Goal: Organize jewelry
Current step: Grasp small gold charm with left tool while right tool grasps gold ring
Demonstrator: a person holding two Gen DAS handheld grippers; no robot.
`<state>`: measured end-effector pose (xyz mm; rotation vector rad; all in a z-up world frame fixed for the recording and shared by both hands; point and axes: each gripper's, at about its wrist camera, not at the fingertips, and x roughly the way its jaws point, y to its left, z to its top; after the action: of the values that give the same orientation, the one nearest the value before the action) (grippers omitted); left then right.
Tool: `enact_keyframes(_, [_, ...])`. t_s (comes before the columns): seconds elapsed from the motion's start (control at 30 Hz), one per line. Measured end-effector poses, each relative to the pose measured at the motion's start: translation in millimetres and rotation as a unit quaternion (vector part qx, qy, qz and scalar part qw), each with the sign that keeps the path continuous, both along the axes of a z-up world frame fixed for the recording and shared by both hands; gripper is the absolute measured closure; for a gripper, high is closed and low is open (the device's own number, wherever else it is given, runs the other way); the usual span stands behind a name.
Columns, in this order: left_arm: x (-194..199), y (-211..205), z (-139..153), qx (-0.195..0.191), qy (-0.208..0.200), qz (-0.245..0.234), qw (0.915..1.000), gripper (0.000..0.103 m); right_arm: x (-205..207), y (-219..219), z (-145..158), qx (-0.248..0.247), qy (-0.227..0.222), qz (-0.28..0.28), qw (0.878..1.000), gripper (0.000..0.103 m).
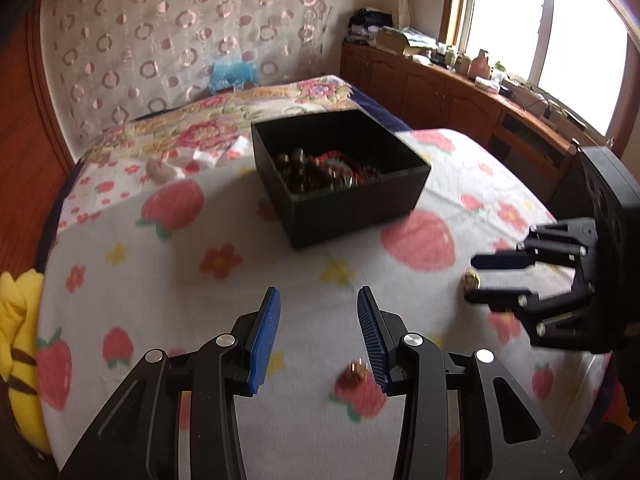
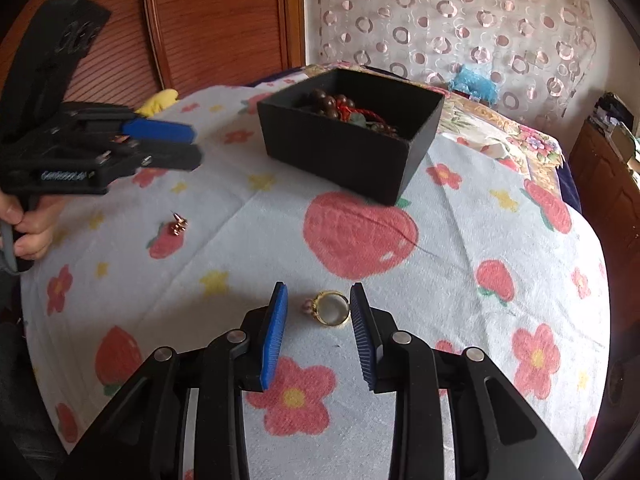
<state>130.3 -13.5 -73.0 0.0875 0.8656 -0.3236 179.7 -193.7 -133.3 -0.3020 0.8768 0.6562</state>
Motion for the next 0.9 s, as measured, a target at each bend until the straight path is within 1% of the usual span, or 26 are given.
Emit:
enact_keyframes(0.1, [-5.6, 0.6, -5.6, -0.004, 0.008, -0.001, 1.0, 0.065, -0.2, -0.7, -2.2, -0.003, -0.002, -0.003, 1.0, 0.068])
enact_keyframes(0.13, [-7.3, 0.2, -7.4, -0.004, 0.011, -0.002, 0.9999, 0.065, -0.7, -0.8, -2.6, -0.005, -0.004, -0.002, 1.0, 0.07])
enact_keyframes(0.17, [-10.2, -1.7, -9.7, -0.002, 0.013, -0.006, 0.9999, 0.065, -1.6, -0.7, -2.9, -0.009, -0.009, -0.001, 1.0, 0.075])
enact_keyframes(0.37, [-18.9, -11.1, -16.6, 0.004, 0.023, -0.023, 0.9995, 0.065, -1.1, -5.1, -1.8, -0.007, -0.01, -0.006, 1.0, 0.075])
enact_keyframes(0.63, [-22.1, -17.5, -24.4, 0.011, 0.03, -0.027, 0.9991, 0.065, 4.5, -4.4, 14.1, 0.009, -0.025, -0.011, 1.0, 0.075])
enact_keyframes(0.67, [-21.6, -18.3, -25.9, 0.01, 0.03, -0.027, 0.9991, 0.07, 4.9, -3.3, 15.6, 0.01, -0.026, -0.01, 1.0, 0.075])
enact_keyframes(0.7, [-21.0, -19.8, -27.4, 0.011, 0.032, -0.03, 0.999, 0.081, 5.1, -2.6, 16.9, 0.011, -0.027, -0.009, 1.0, 0.075])
enact_keyframes(0.77, [-21.0, -22.6, -28.7, 0.018, 0.032, -0.033, 0.9988, 0.085, 6.0, -1.6, 19.5, 0.011, -0.031, -0.007, 0.999, 0.075])
enact_keyframes(0.8, [-20.8, -23.7, -29.0, 0.02, 0.031, -0.035, 0.9987, 0.089, 5.2, -1.4, 20.3, 0.009, -0.034, -0.007, 0.999, 0.075])
enact_keyframes(0.9, [-19.7, -23.3, -28.3, 0.014, 0.034, -0.035, 0.9987, 0.089, 5.4, -2.1, 26.2, 0.012, -0.04, -0.007, 0.999, 0.075])
